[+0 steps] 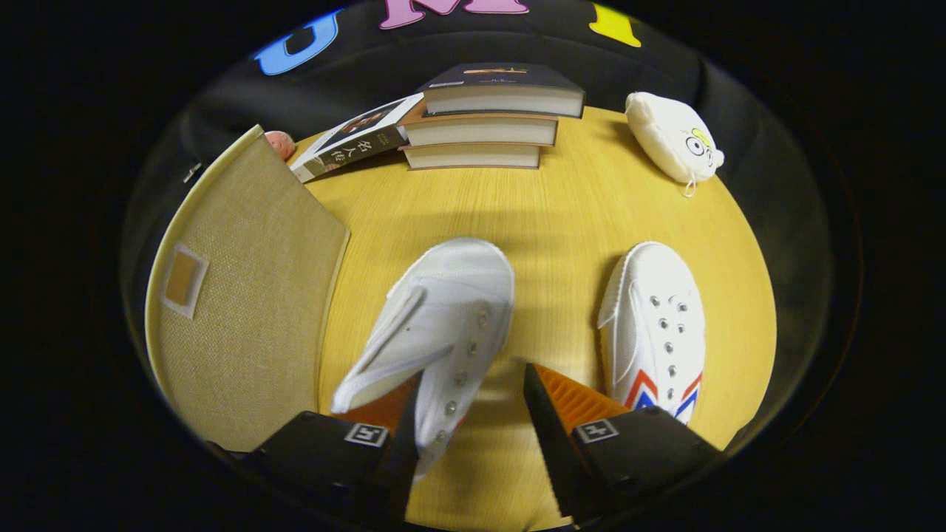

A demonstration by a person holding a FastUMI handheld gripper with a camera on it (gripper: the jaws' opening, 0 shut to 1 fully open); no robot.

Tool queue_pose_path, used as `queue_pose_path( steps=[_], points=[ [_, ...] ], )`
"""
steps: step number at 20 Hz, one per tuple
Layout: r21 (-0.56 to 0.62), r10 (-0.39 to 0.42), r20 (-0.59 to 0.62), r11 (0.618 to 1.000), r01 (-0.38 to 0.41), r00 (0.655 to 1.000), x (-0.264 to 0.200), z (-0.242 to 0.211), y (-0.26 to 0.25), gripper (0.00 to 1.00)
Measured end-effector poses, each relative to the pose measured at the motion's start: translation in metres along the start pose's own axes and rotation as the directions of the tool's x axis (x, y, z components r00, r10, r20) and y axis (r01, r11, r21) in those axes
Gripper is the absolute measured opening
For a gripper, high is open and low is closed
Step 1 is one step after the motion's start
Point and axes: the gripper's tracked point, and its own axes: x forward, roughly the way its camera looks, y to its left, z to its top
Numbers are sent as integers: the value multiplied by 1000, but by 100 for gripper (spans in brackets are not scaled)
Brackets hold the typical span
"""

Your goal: Open the storage box then place both shoes into the box .Put the left shoe in first, then the right shoe, with the right side of both shoes facing outward in a uniform manner.

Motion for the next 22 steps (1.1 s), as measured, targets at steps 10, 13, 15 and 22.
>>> queue_pose_path(
  steps=[10, 13, 15, 22],
  points=[
    [200, 24, -50, 980, -14, 998, -9, 0, -5, 8],
    [275, 38, -17, 961, -32, 999, -34, 8, 0, 8],
    [312, 37, 7, 949, -38, 999, -58, 17, 1, 8],
    [321, -32, 136, 947, -14, 990, -160, 76, 8, 8]
  ],
)
